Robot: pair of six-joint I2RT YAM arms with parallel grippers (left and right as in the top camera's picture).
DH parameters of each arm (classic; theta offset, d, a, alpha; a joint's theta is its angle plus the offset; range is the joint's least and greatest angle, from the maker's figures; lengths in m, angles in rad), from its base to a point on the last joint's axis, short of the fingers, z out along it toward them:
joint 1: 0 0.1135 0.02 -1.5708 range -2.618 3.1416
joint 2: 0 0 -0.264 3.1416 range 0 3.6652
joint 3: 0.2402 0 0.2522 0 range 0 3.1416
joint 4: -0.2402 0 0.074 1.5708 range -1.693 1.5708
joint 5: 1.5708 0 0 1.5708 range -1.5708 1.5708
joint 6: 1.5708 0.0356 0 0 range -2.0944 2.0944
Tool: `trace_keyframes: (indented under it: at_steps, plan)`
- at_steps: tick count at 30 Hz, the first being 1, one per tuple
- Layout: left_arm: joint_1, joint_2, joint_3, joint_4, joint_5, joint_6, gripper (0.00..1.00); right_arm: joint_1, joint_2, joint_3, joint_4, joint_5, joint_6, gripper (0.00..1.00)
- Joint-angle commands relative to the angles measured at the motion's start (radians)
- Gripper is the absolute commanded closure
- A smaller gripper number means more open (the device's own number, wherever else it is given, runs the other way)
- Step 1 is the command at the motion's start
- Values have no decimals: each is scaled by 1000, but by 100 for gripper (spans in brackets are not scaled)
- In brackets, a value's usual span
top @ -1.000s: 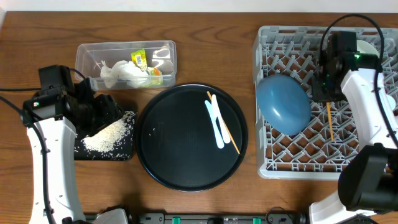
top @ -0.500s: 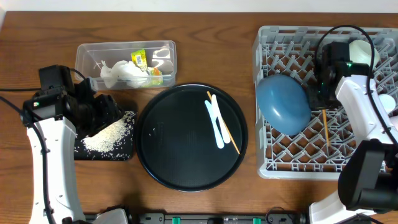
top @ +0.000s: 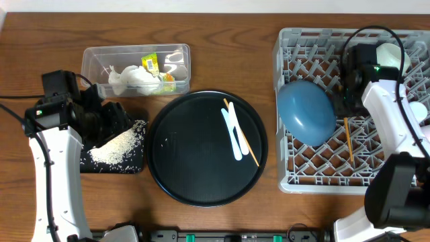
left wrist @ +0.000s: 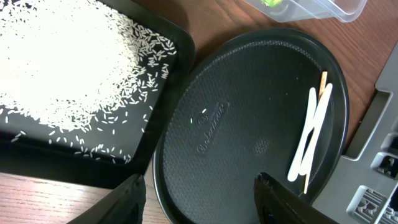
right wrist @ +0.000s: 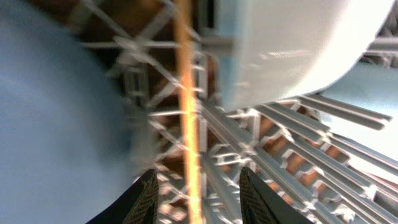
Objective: Sort waste into correct bins and load items into the dishwasher rack
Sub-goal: 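Move the right gripper back to the white utensils on the round tray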
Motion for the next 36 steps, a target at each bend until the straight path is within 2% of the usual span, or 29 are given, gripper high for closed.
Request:
trace_keyframes:
  at_steps: [1, 10, 15, 24, 30, 36]
  plan:
    - [0, -5, -16, -2, -9, 5, 42, 60, -84, 74, -2, -64, 20, 61]
    - [0, -5, -16, -2, -9, 5, 42, 268, -189, 104, 5, -328, 20, 60]
    - [0, -5, -16, -2, -9, 5, 42, 424, -159, 103, 2, -357, 20, 59]
    - [0, -5, -16, -2, -9, 5, 42, 653, 9, 103, 27, -345, 85, 59]
    - [0, -5, -16, -2, -9, 5, 42, 725, 148, 103, 82, -264, 220, 57]
    - [0, -5, -16, -2, -9, 5, 42, 738, 268, 103, 97, -240, 320, 55]
